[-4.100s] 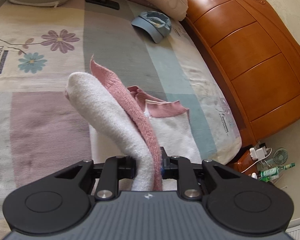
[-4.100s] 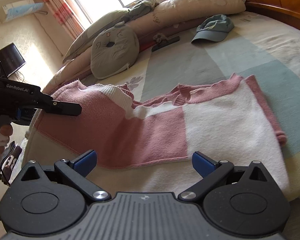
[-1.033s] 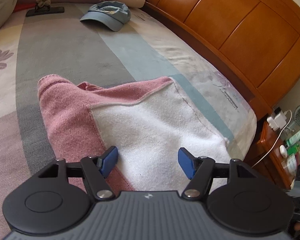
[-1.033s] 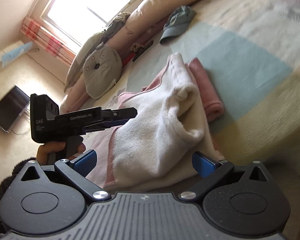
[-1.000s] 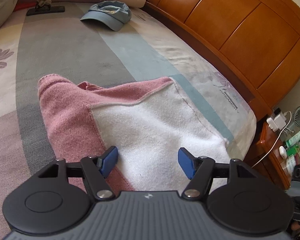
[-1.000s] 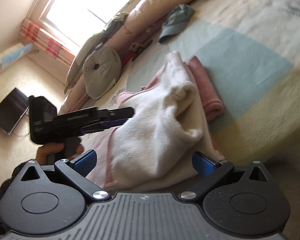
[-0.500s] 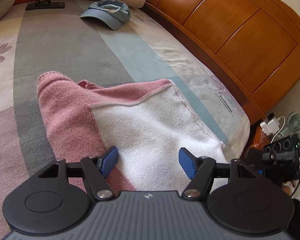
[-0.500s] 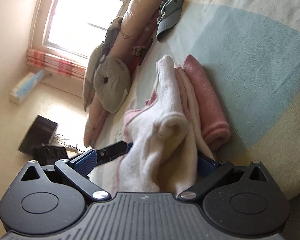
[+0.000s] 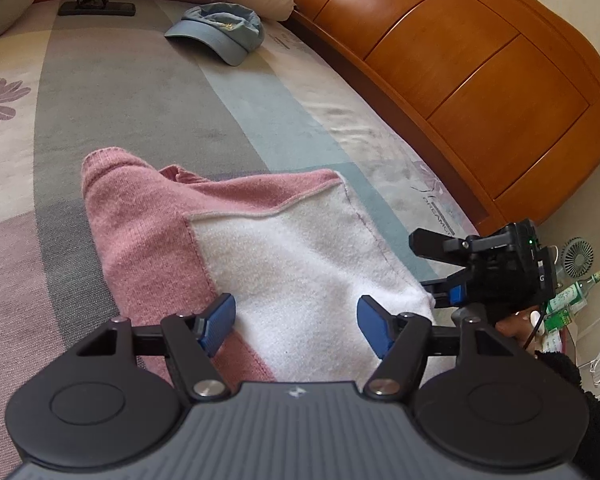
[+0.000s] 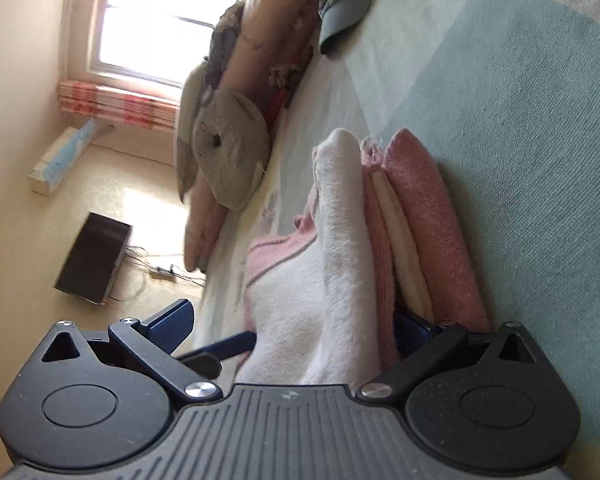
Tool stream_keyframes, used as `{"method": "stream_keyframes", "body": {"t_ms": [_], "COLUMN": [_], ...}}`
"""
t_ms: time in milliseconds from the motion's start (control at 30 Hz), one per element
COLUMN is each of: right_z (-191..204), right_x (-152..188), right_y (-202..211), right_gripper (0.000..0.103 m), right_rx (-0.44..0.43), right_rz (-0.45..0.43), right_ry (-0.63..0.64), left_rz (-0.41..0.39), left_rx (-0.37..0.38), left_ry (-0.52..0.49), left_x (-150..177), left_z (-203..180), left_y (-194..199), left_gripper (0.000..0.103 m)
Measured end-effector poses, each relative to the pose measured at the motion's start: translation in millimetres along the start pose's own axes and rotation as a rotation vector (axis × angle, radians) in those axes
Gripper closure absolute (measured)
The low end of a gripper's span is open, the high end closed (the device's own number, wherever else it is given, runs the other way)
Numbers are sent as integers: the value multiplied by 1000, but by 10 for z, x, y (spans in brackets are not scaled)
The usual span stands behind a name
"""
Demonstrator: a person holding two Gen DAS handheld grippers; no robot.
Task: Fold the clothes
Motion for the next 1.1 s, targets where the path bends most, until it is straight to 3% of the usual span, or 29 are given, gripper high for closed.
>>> {"method": "stream_keyframes", "body": {"t_ms": [100,167,233,500,633,700,833,933,1033,1100], "right_z": [1,-13,-31,13,46,81,150,202,255,265], "right_x": [62,94,109,241,264,173,-9,-146,-282,-353], "right_y": [7,18,43,196,248,207,125,63,2,-50], "right_gripper": [30,65,76,80,78,72,50,47,49,75], "right_rx": [99,178,232,288,311,320,339,353,366,385], "right_rz": [-19,-34,-51,-139,-178,-184,-195,-204,-212,-211], "right_ry": [74,123,142,188,213,233,272,301,331,346], "left_rz": [-7,-8,-7,7,19,8,12,-1,-10,-30], "left_rx": [-1,-4,-12,-24,-39,-33,-26,-12,-6,-4], "left_ry": [-3,-7,-19,-130,-120,-110,-115,-97,-88,-86], "left_x": [8,9,3,-1,6,-15,-5,4,-7,-45], "left_z": [-8,-16,-43,-200,-132,-128,-93,-84,-82,-76], "left_y": [-10,-17,-9,-7,-97,-52,-62,-68,-39,13], "left_gripper": [36,36,36,35,35,35,35,35,35,35]}}
Point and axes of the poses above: each gripper's, at about its wrist camera, not at the fingertips, and y roughly against the way its jaws point, z to its left, x to its underside, the point moved 5 cm from there along -y, roughly the way its jaws point, and after that the axes turned 10 degrees about -y, right-handed, at the moved point
